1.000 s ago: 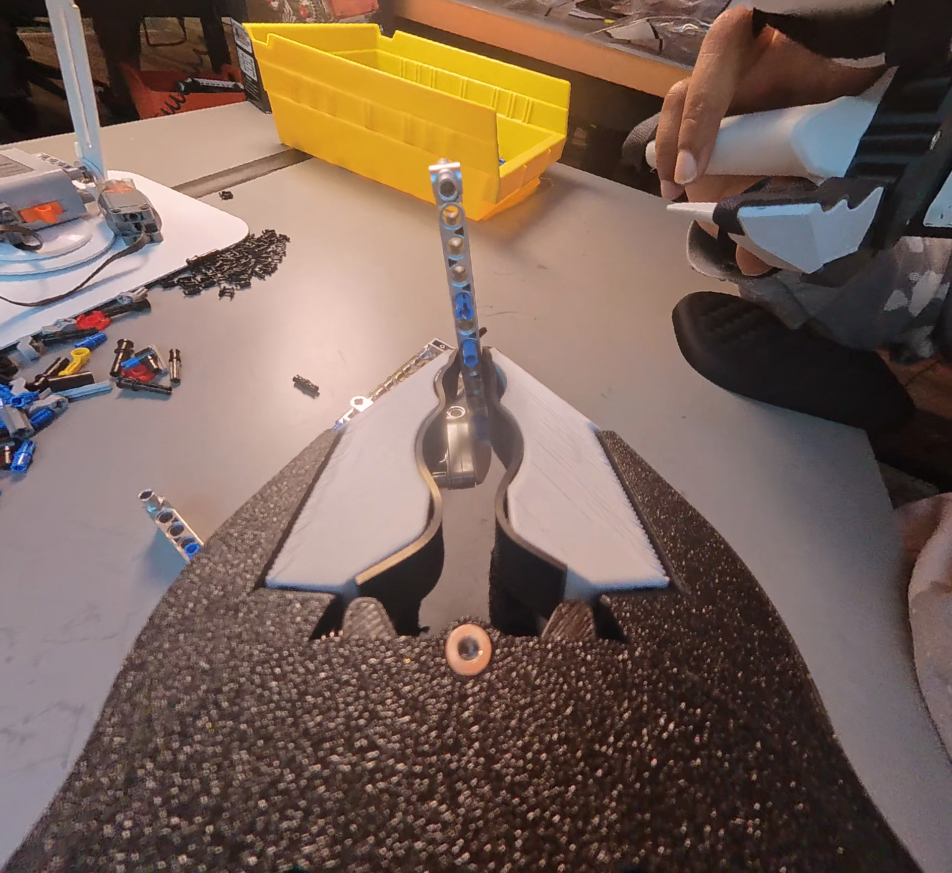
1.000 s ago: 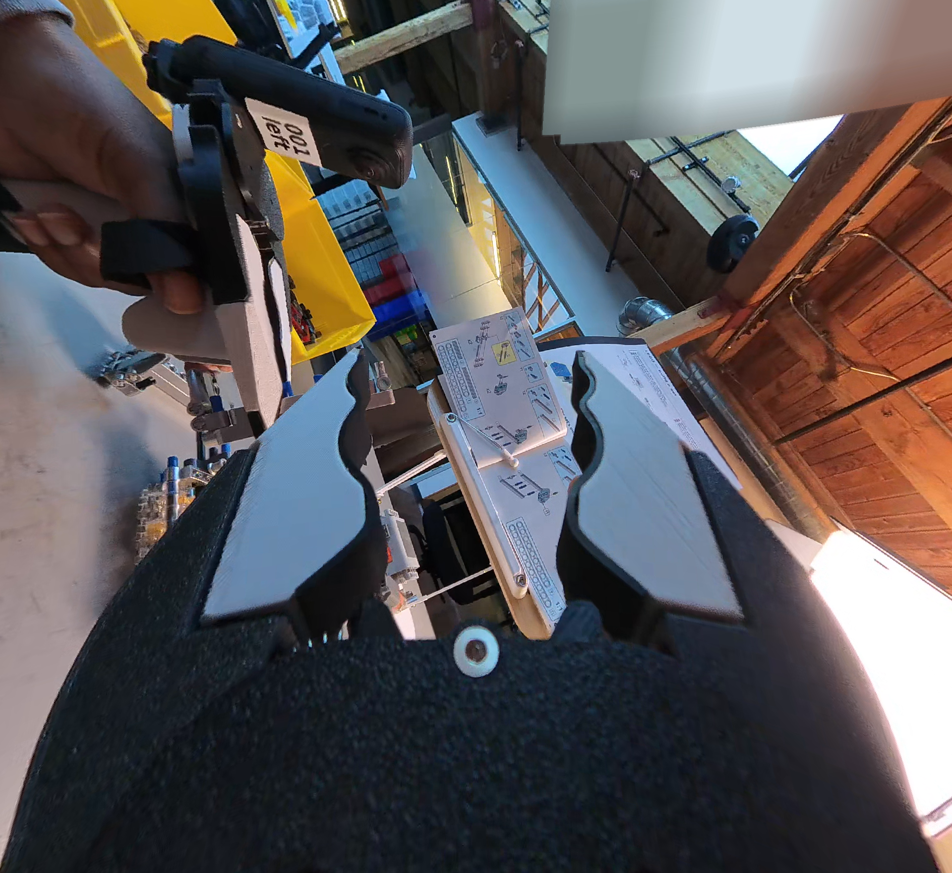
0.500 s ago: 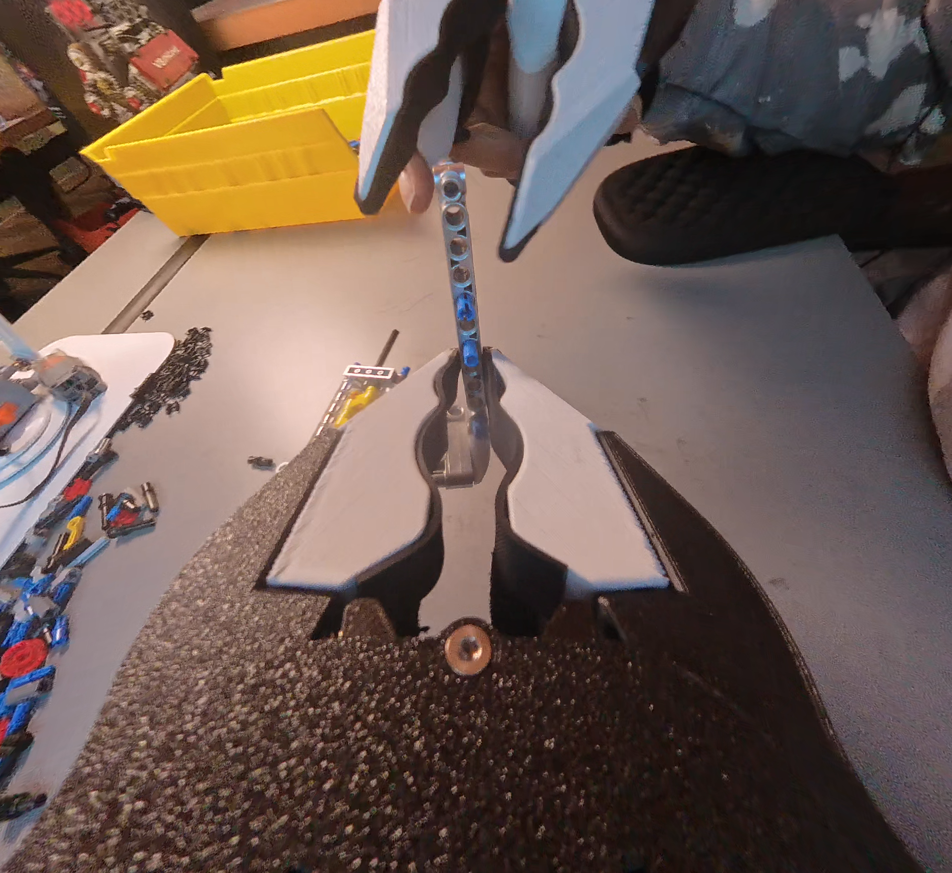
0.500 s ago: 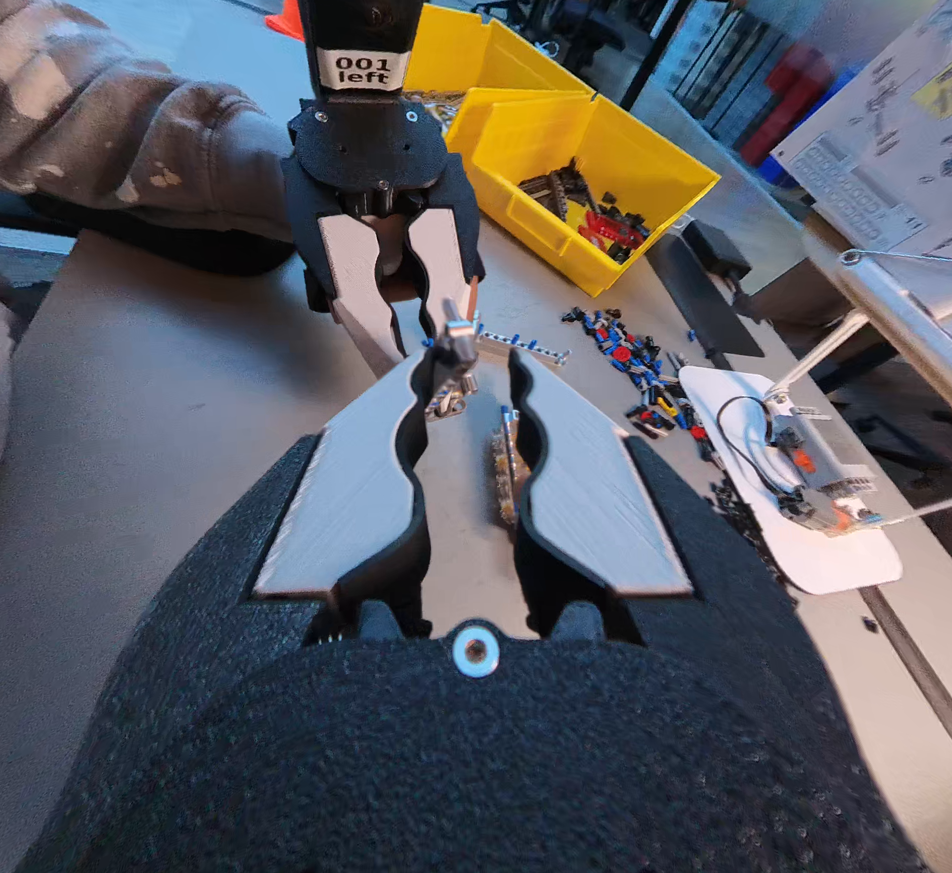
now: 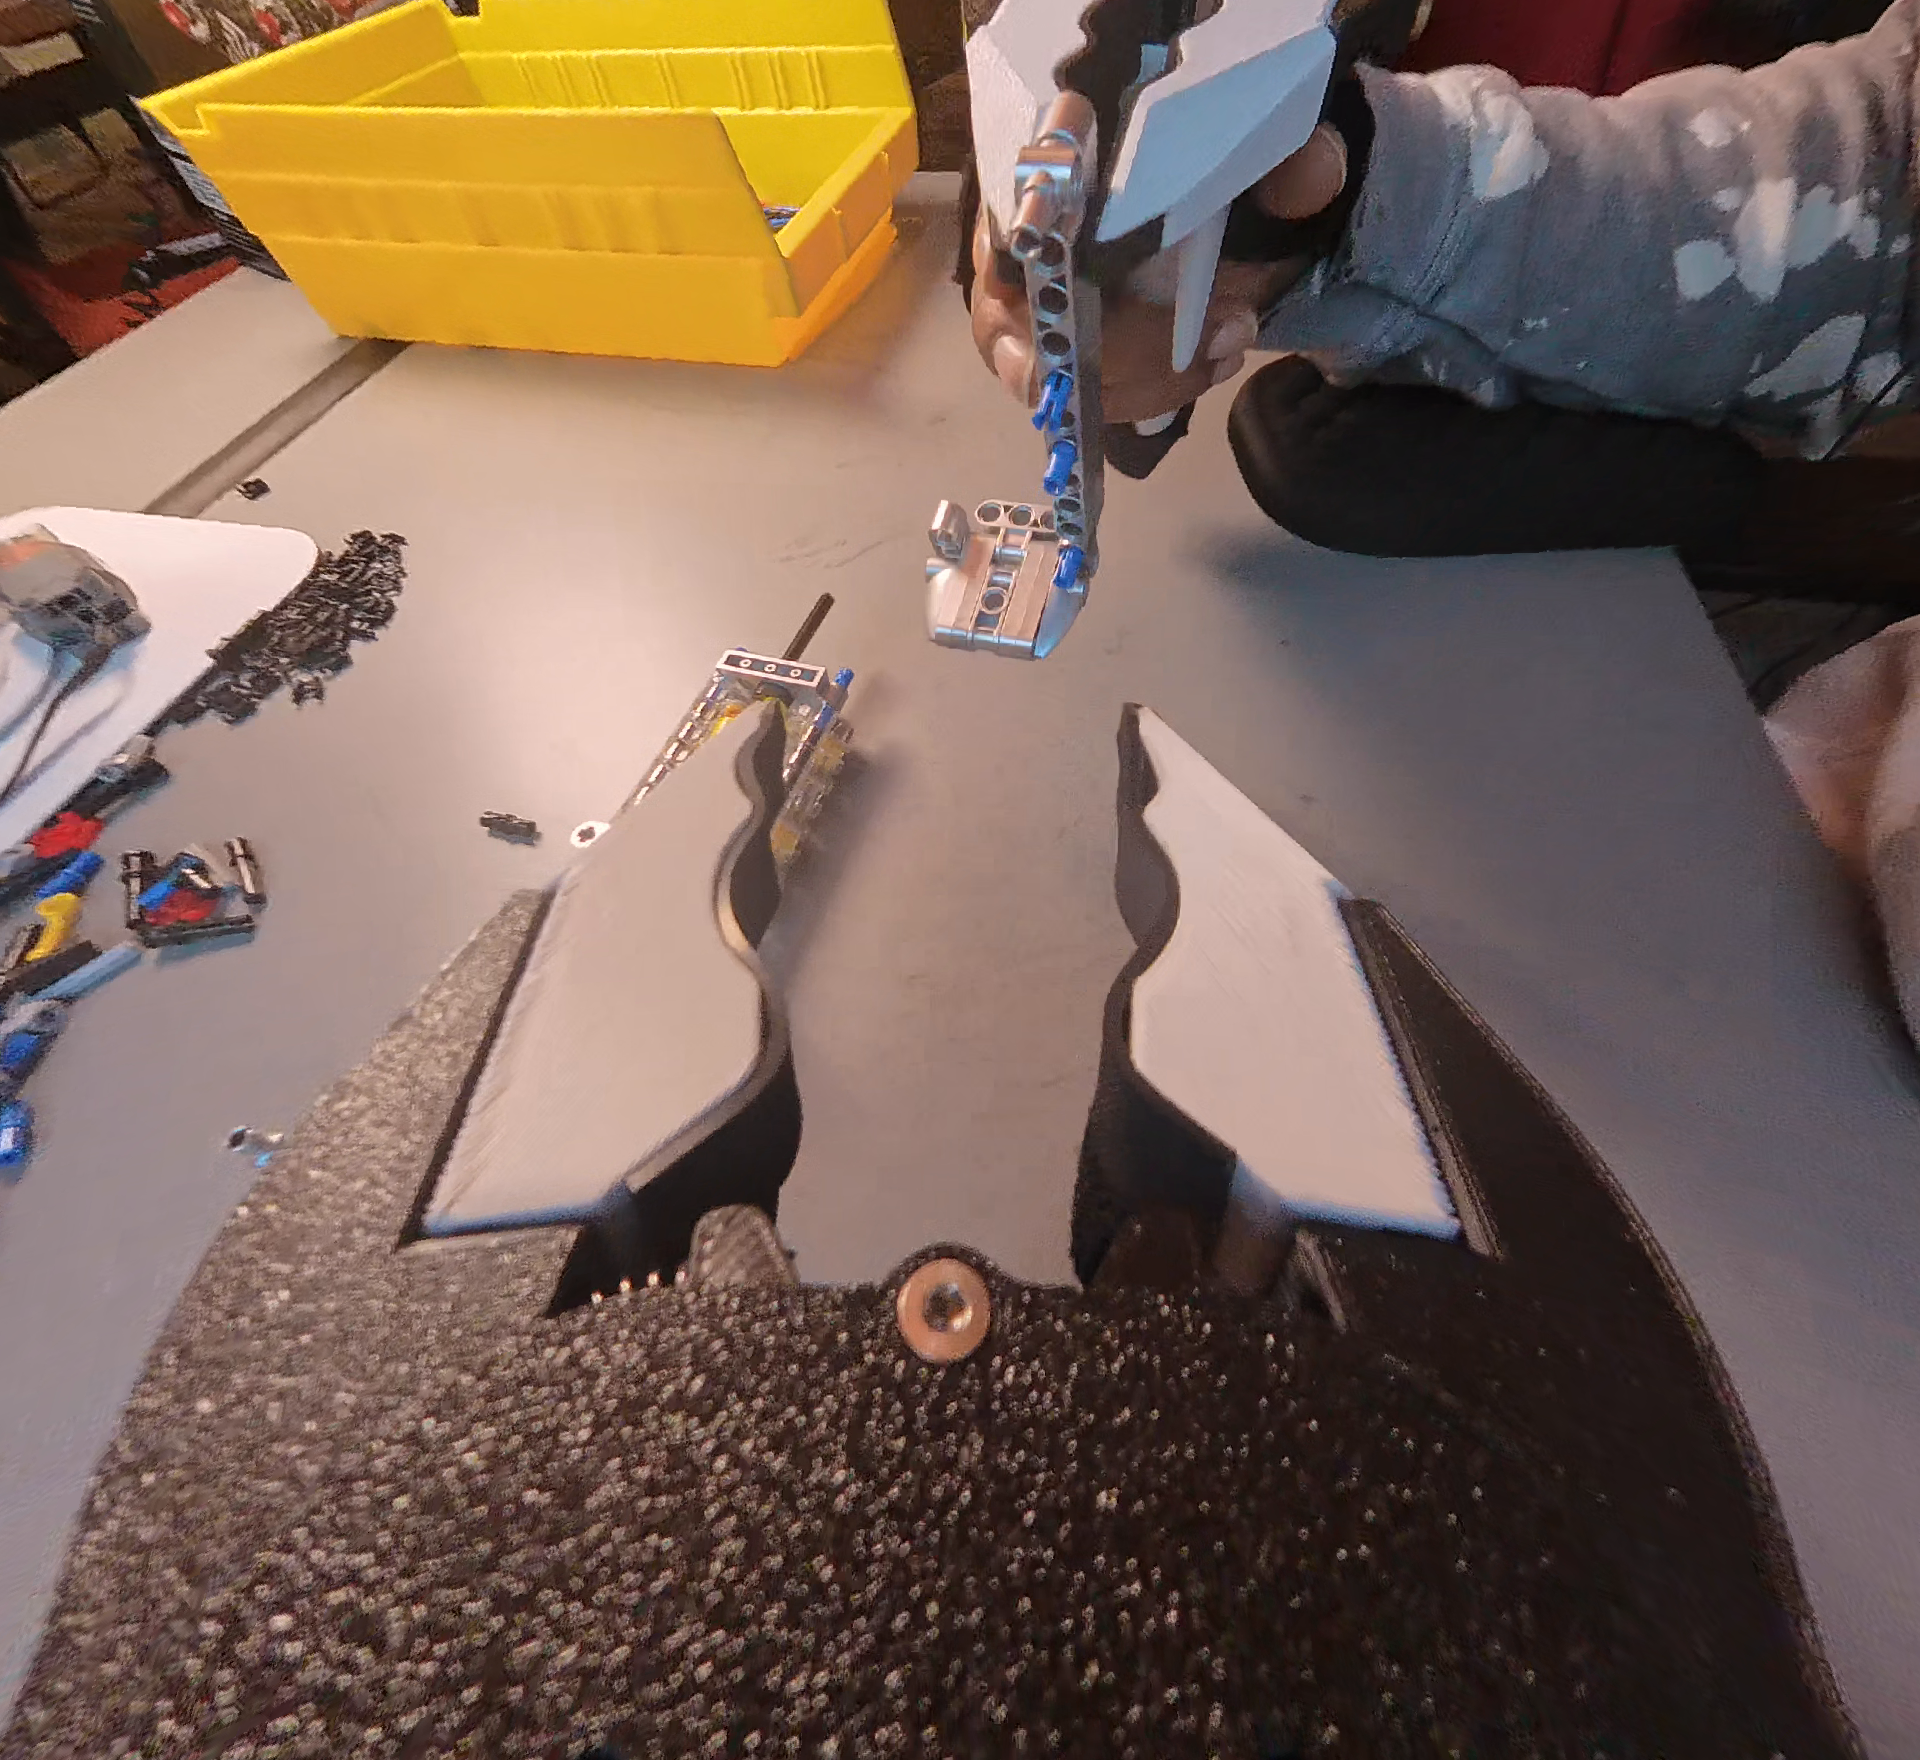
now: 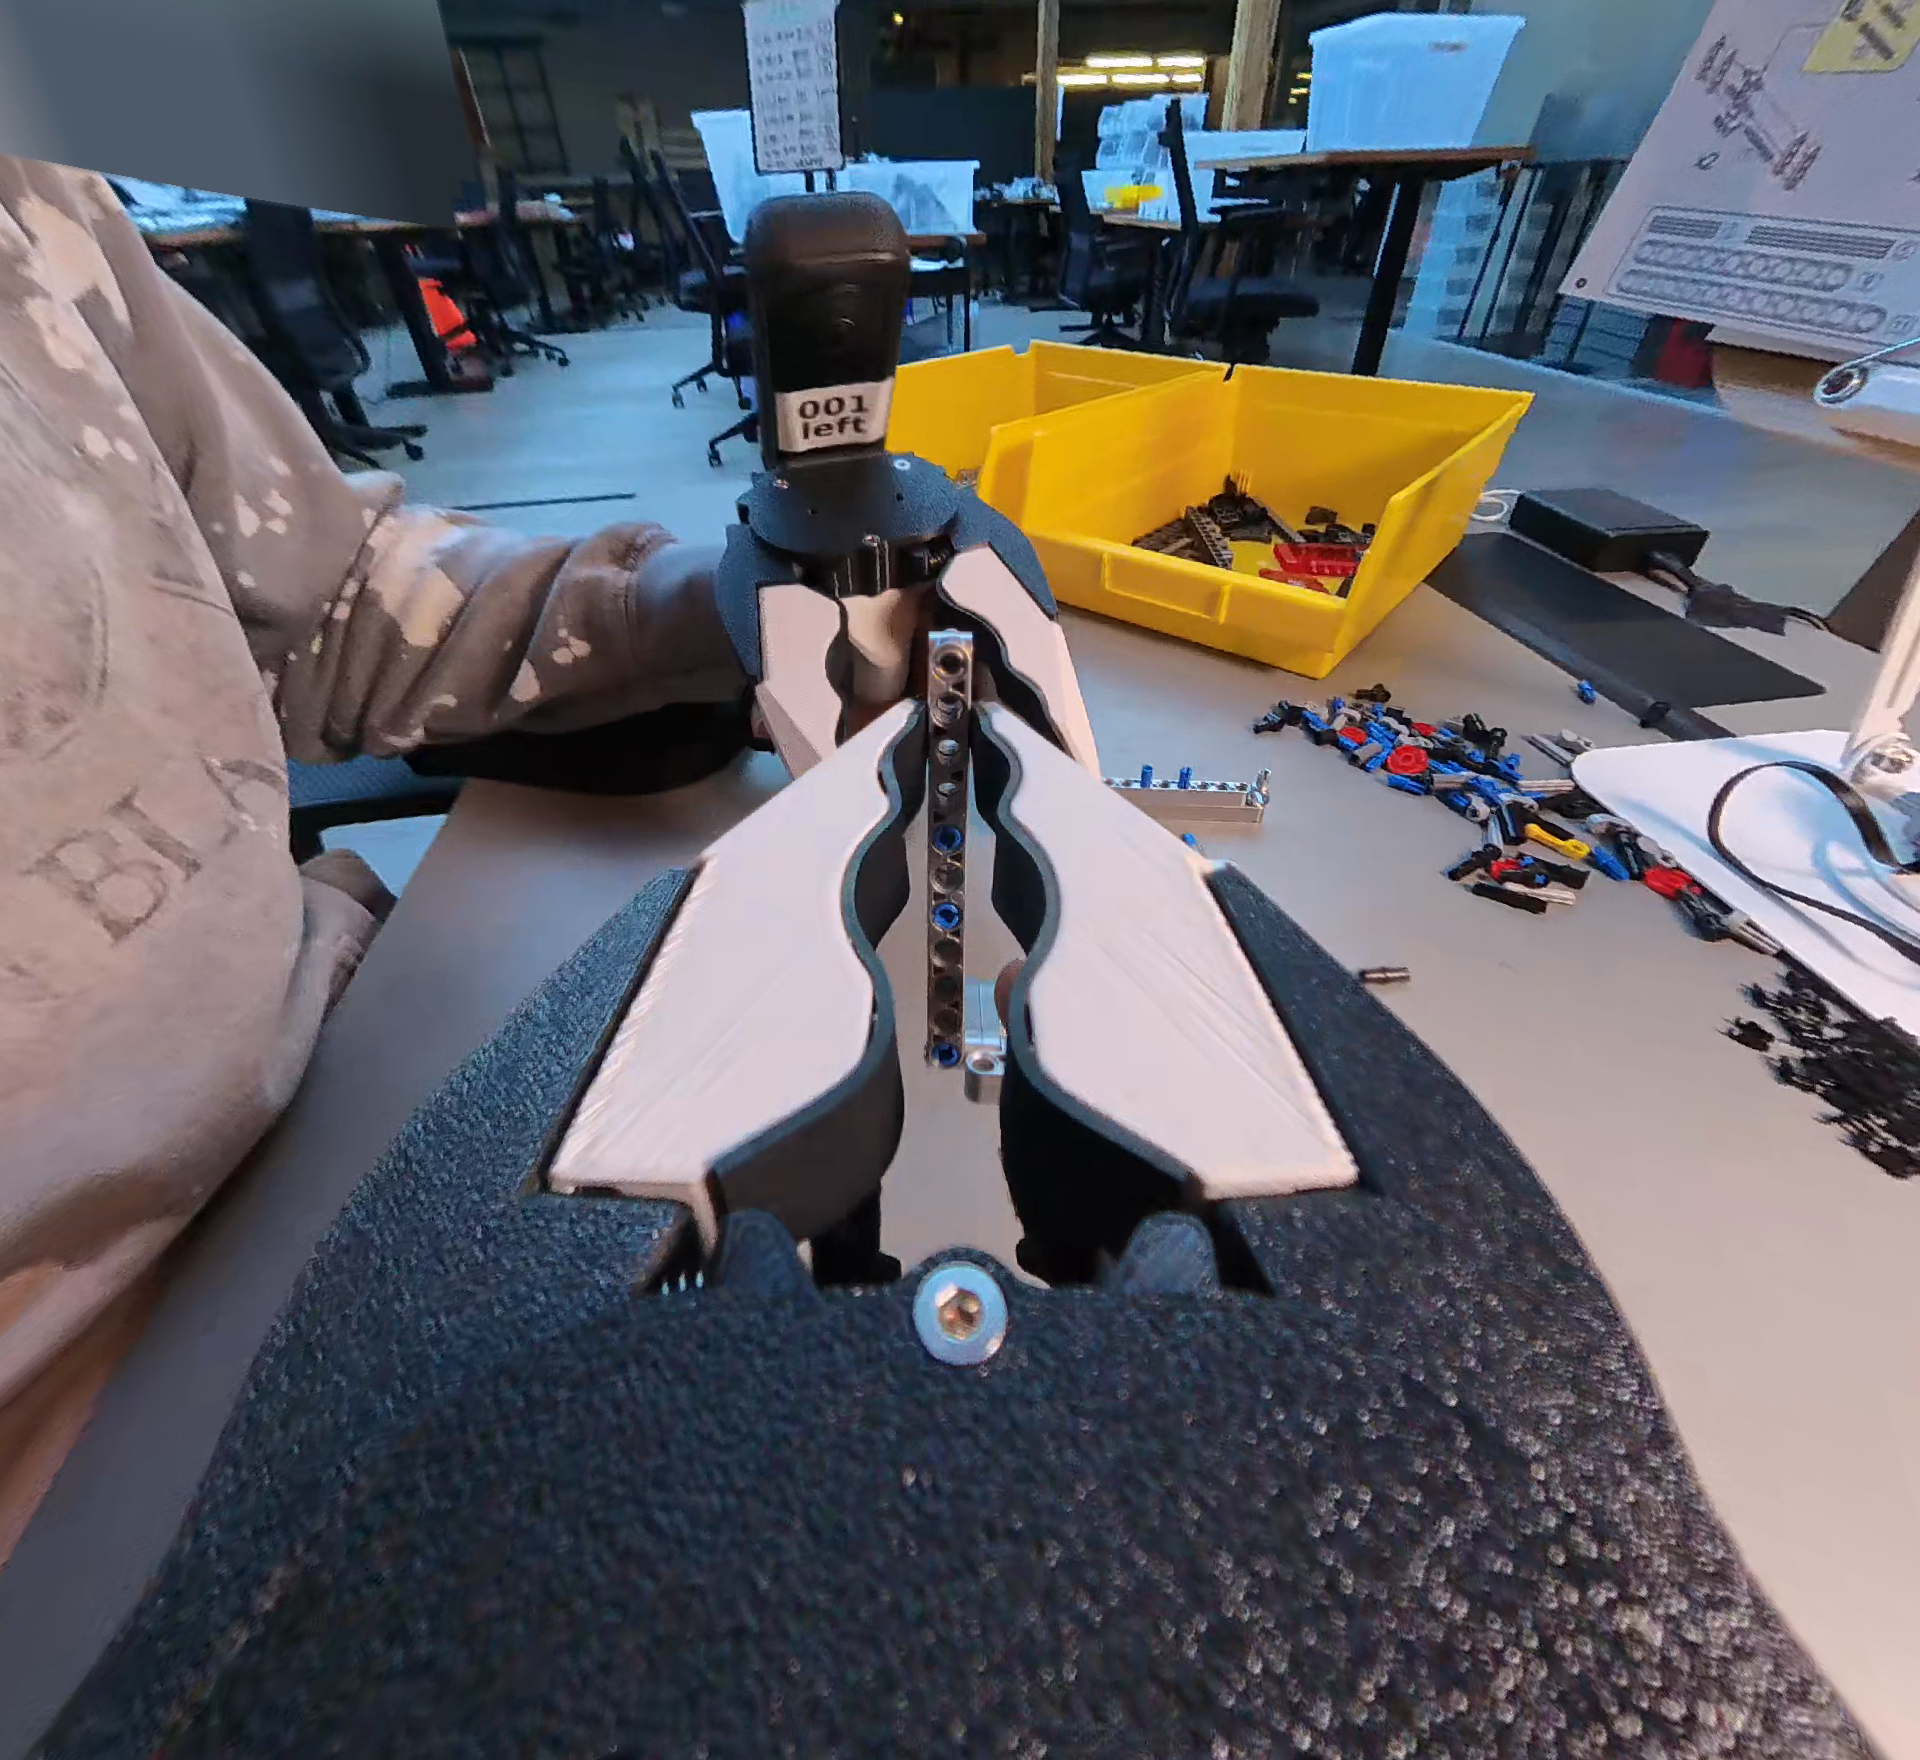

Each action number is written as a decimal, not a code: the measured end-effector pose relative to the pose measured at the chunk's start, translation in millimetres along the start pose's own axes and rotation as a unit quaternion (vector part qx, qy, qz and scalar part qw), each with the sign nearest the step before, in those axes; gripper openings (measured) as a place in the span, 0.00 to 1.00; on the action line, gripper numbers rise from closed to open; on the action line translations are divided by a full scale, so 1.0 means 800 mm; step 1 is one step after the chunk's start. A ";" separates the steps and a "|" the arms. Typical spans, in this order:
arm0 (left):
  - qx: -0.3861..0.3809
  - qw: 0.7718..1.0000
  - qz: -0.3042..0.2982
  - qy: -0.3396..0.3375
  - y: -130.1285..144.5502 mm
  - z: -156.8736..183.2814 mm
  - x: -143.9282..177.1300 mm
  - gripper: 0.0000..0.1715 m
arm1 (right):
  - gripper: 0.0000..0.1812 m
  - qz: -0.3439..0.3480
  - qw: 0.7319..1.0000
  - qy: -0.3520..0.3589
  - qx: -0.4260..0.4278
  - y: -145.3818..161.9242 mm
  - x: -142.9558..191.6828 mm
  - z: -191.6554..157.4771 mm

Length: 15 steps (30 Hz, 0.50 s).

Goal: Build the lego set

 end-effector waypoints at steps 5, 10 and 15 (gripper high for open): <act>0.019 0.999 -0.005 0.031 0.005 0.019 -0.021 0.38 | 0.04 -0.042 0.999 -0.025 0.003 0.020 -0.009 -0.011; -0.021 0.999 -0.035 0.000 0.011 0.014 -0.020 0.34 | 0.04 -0.118 0.992 0.050 0.018 0.041 0.028 0.029; 0.015 0.988 -0.014 -0.150 -0.004 -0.073 0.044 0.31 | 0.04 -0.150 0.967 0.202 -0.028 0.059 0.106 0.103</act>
Point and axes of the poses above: each gripper's, where its closed fingertips meet, x back along the fingers, y out of its underside, z = x × y across the jaws, the point moved 2 cm from there along x, back along the fingers, and after that the axes turned 4 degrees about -y, right-handed, at the moved point
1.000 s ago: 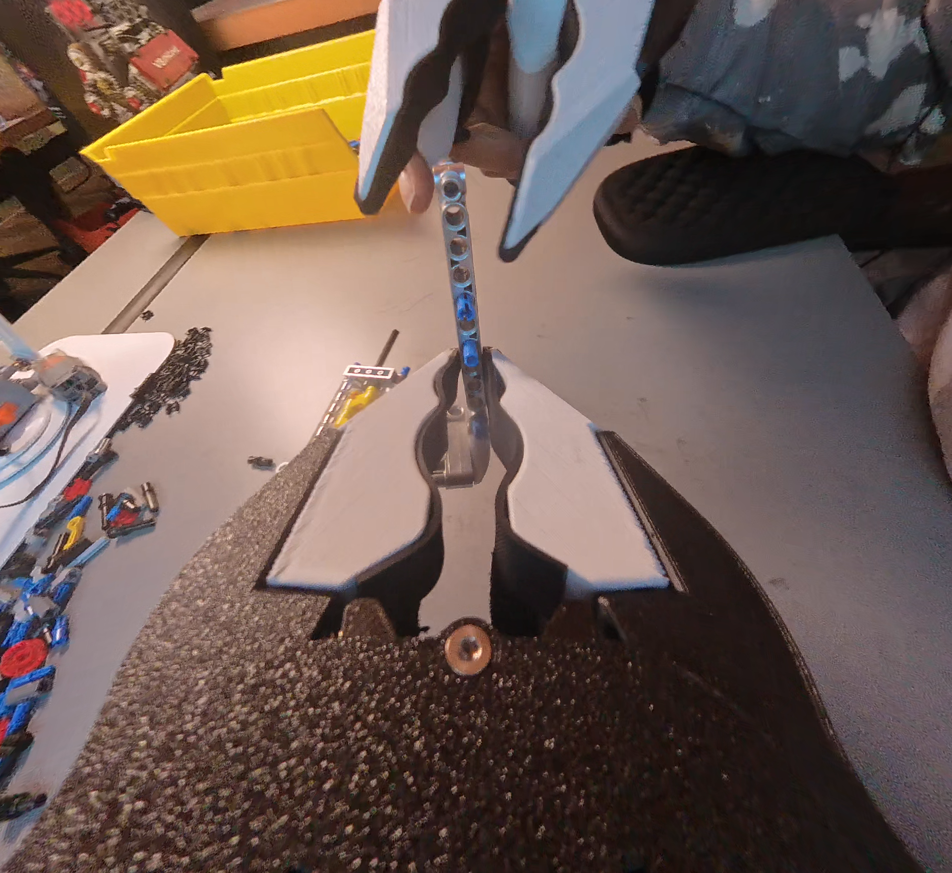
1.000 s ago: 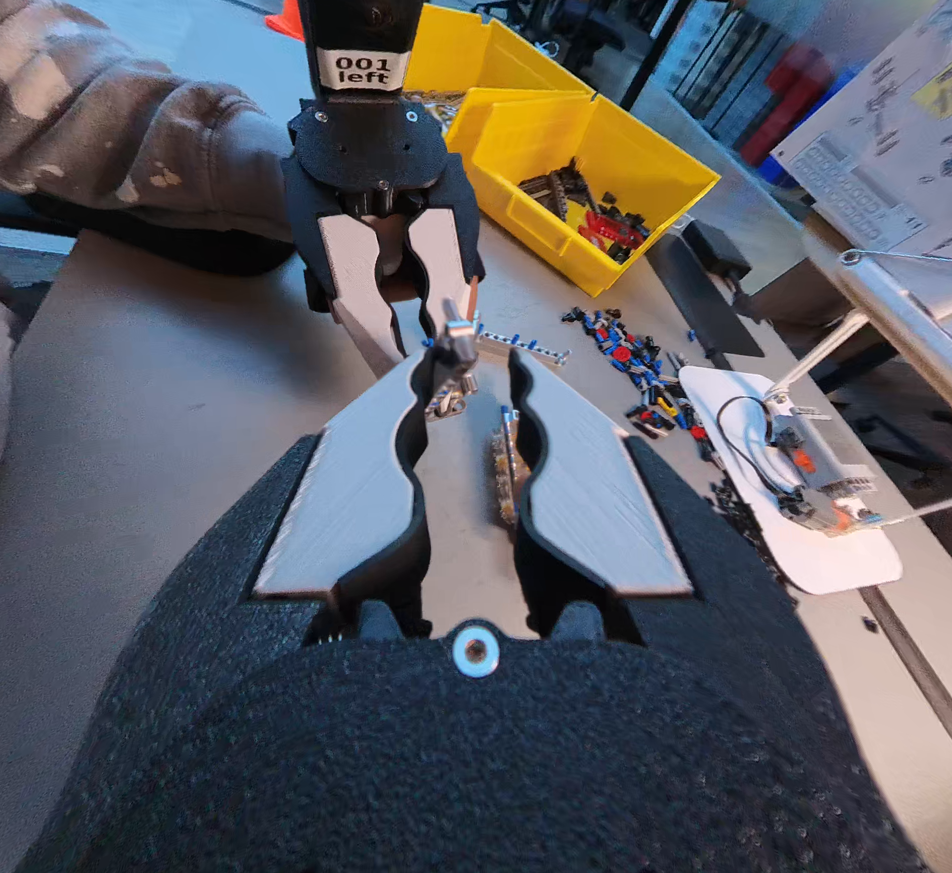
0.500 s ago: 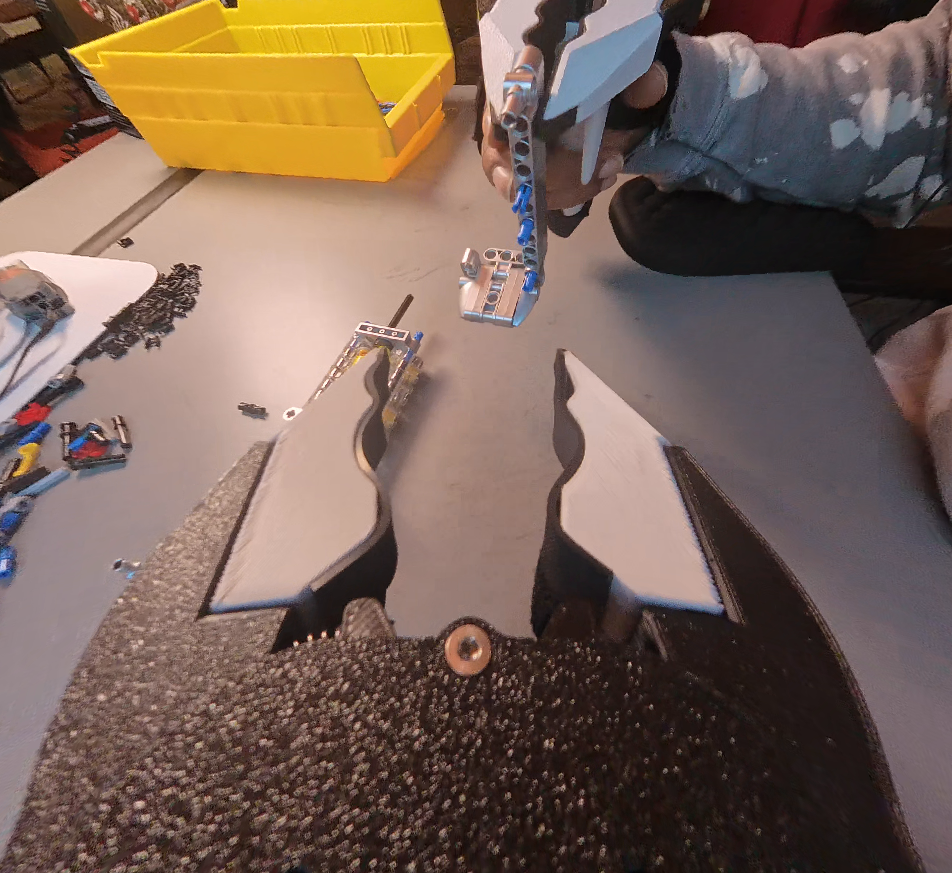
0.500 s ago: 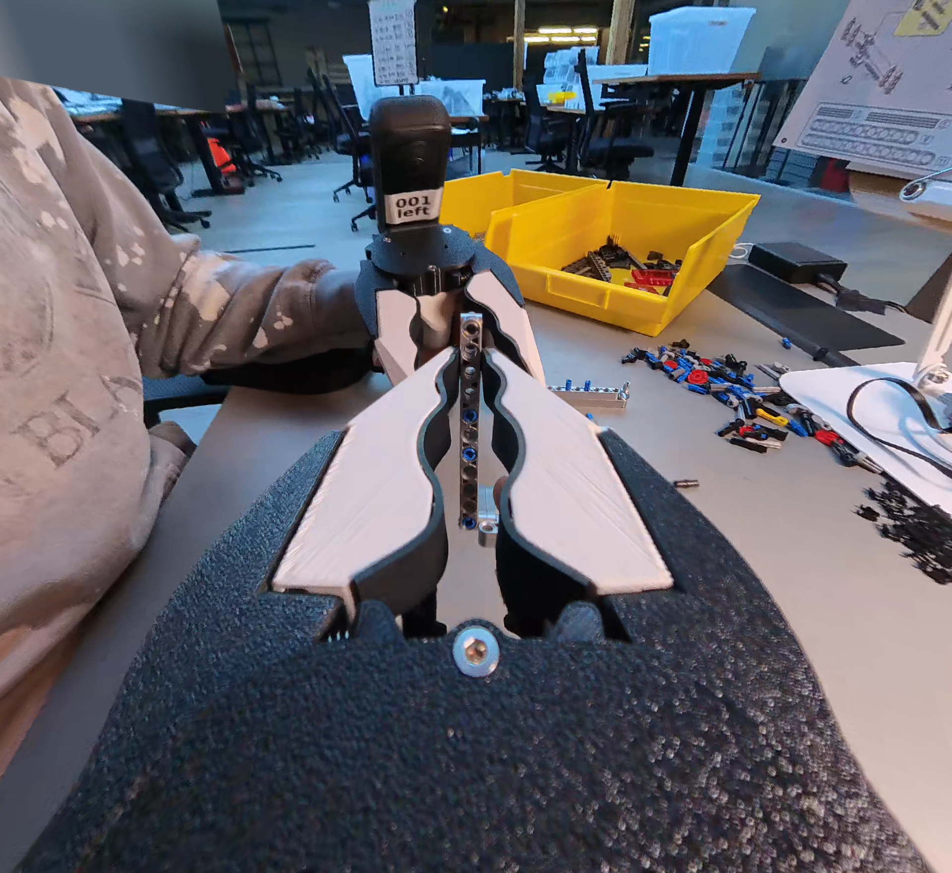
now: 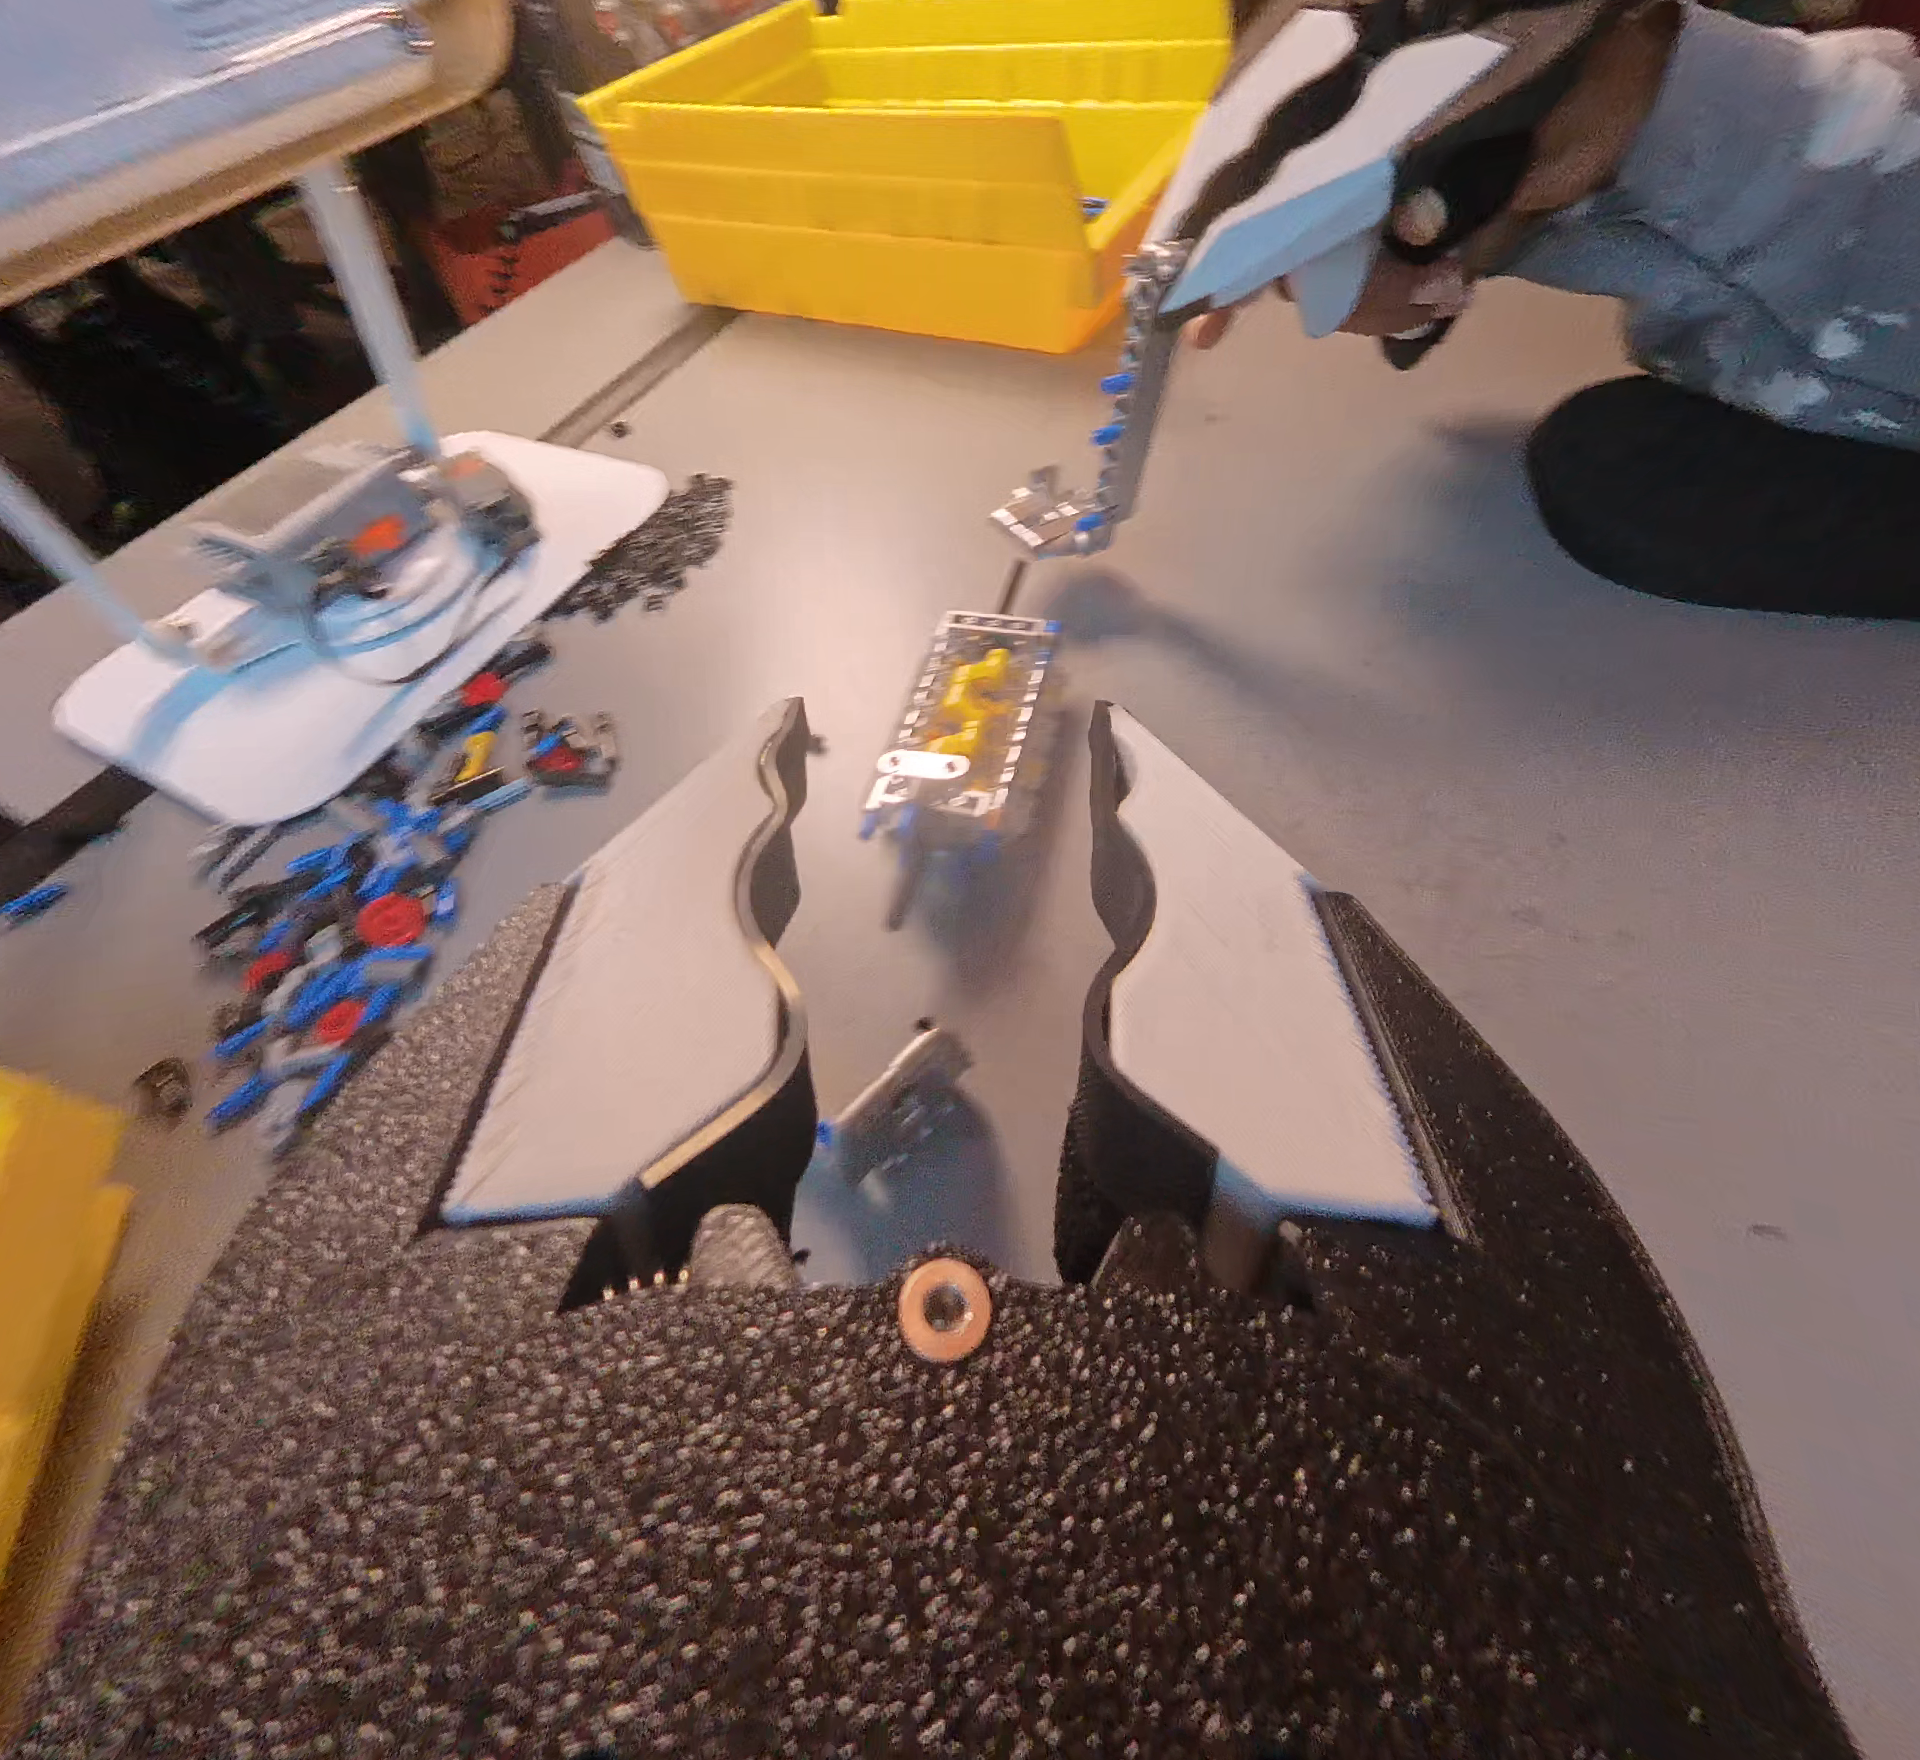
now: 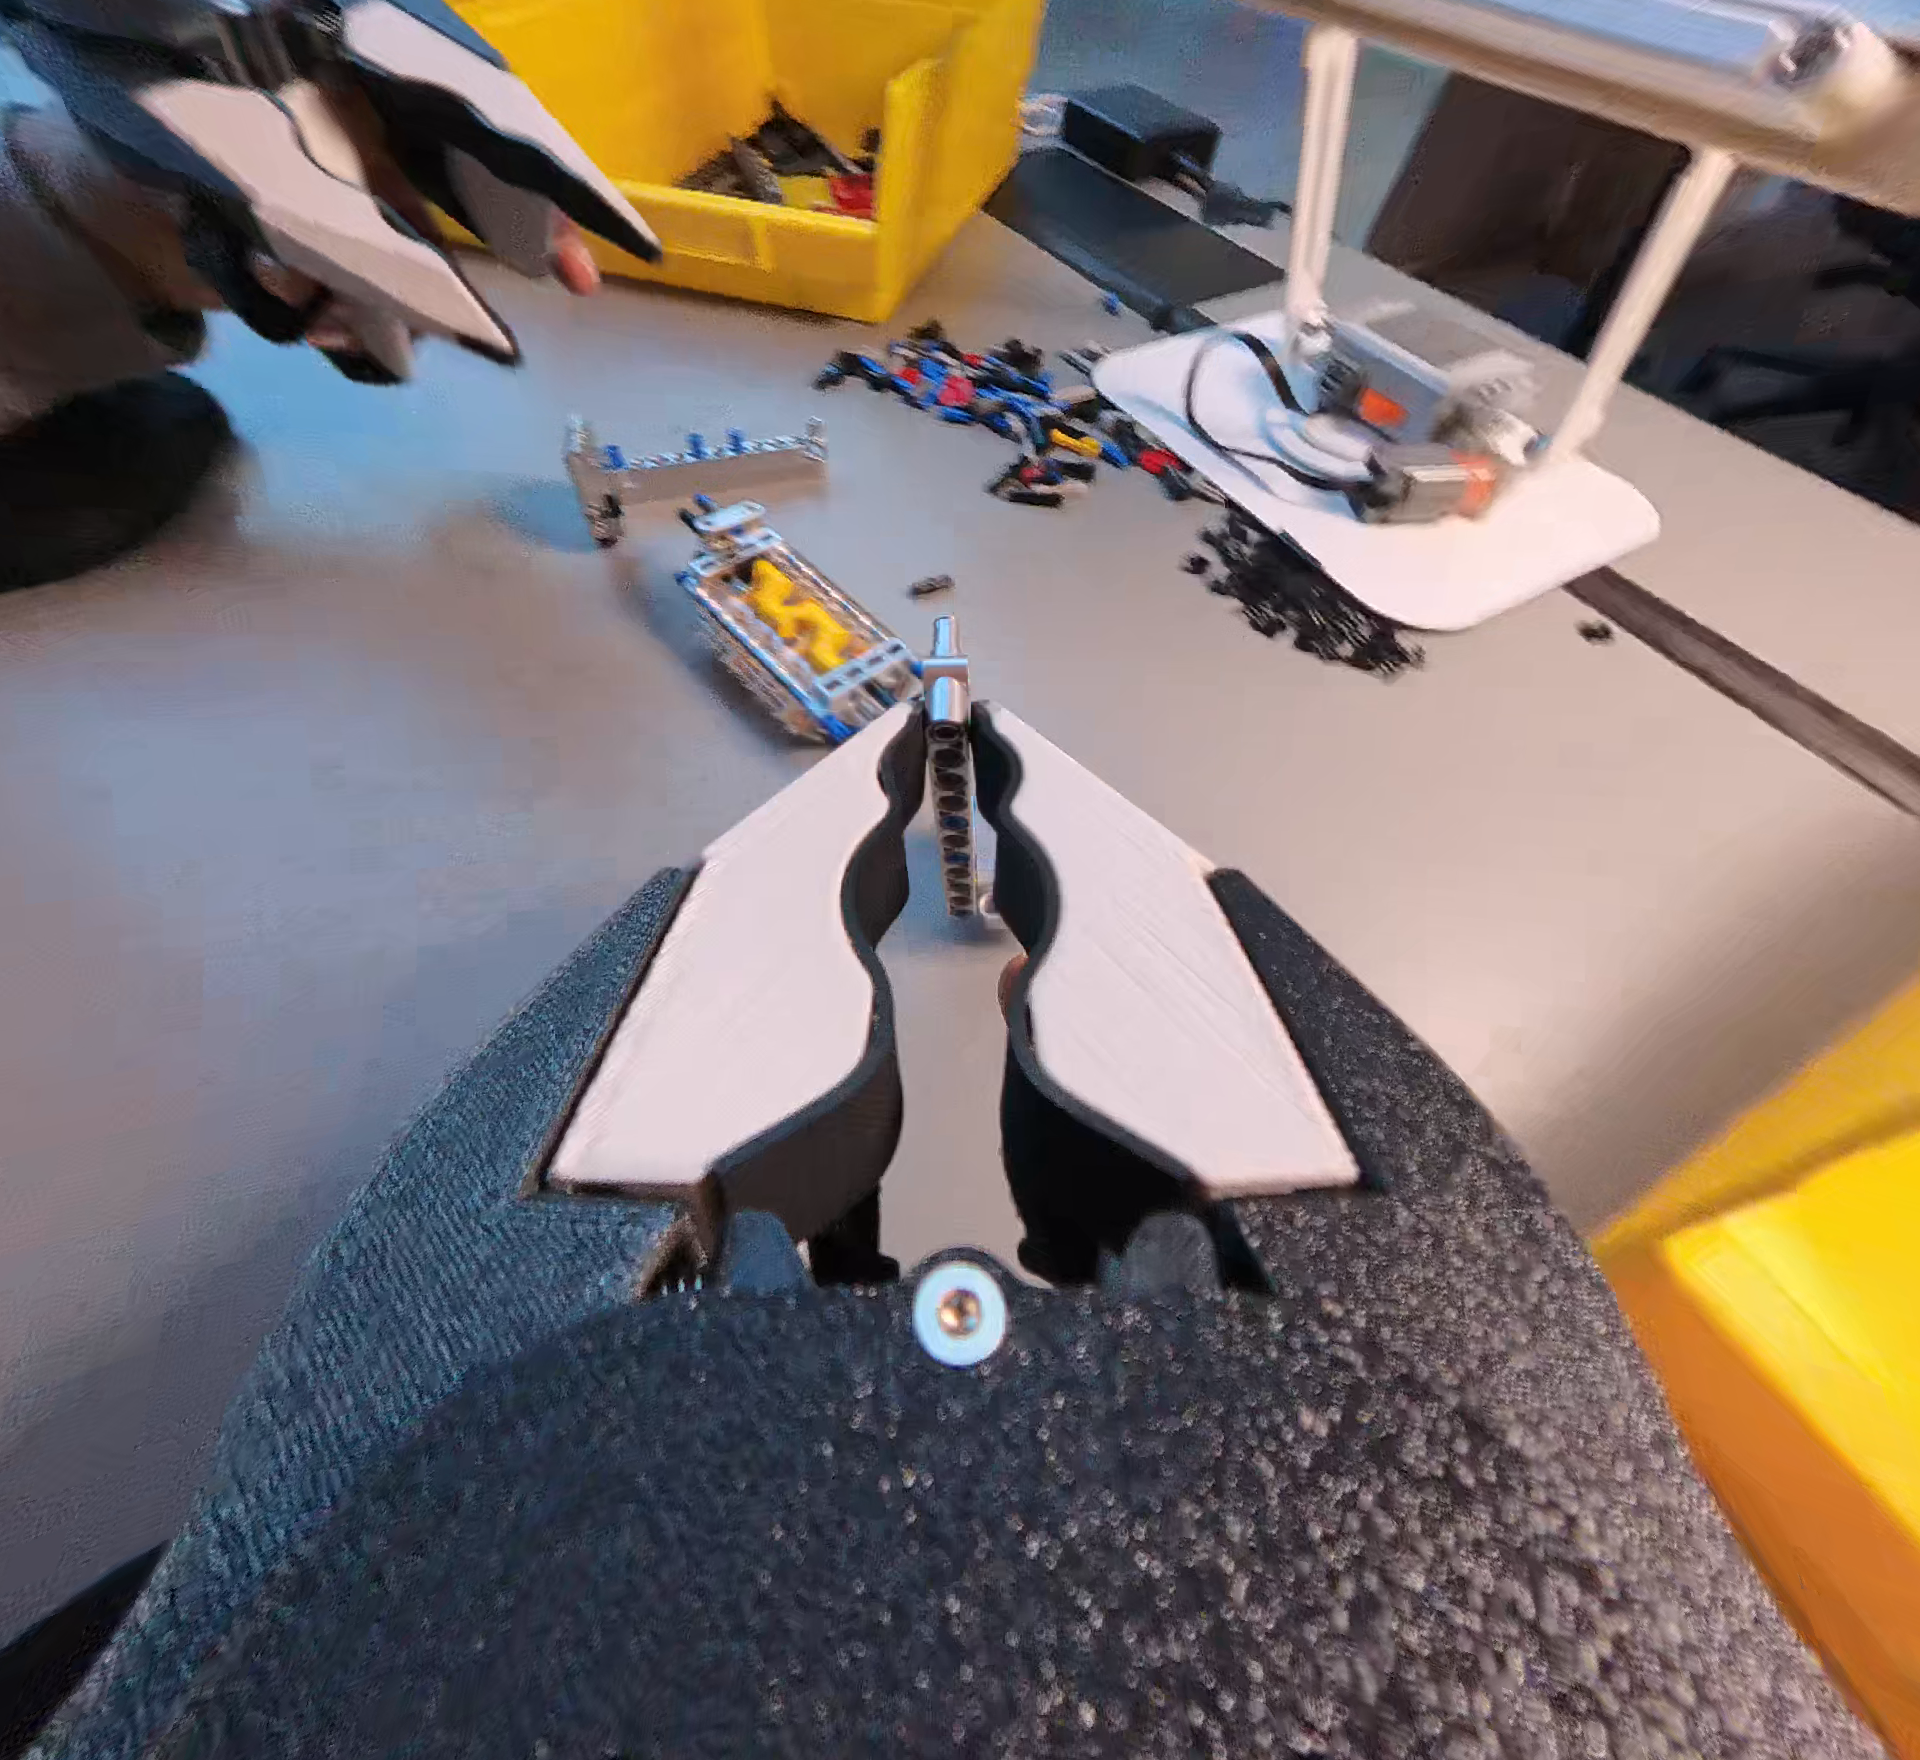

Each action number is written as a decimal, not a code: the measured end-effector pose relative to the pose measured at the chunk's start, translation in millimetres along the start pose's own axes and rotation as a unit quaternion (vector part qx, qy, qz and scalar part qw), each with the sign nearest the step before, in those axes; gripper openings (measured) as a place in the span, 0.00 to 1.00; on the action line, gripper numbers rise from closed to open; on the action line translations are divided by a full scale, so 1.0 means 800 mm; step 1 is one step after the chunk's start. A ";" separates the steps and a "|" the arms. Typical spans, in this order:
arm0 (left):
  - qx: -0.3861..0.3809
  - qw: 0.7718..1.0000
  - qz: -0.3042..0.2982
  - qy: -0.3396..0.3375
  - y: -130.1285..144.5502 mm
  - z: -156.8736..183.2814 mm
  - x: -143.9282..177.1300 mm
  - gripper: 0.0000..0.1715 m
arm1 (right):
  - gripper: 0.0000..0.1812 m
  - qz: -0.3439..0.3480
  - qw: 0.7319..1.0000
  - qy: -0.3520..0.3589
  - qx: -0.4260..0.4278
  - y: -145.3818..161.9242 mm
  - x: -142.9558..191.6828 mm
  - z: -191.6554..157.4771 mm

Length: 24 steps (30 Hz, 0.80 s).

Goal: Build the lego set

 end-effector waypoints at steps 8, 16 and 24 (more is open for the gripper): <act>0.061 0.992 -0.103 -0.039 0.073 -0.066 0.033 0.32 | 0.10 -0.078 0.985 0.142 -0.053 0.039 0.037 0.067; 0.040 0.992 -0.110 0.048 0.082 -0.035 0.035 0.28 | 0.22 -0.097 0.978 0.110 0.146 -0.067 0.027 -0.001; 0.074 0.980 -0.185 -0.008 0.108 -0.025 0.004 0.50 | 0.29 -0.203 0.944 -0.069 0.250 -0.008 -0.137 -0.092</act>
Point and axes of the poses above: each gripper's, where its closed fingertips meet, x back along the fingers, y out of its underside, z = x × y across the jaws, the point moved 2 cm from there along x, back along the fingers, and after that the axes turned 4 degrees about -y, right-handed, at the moved point
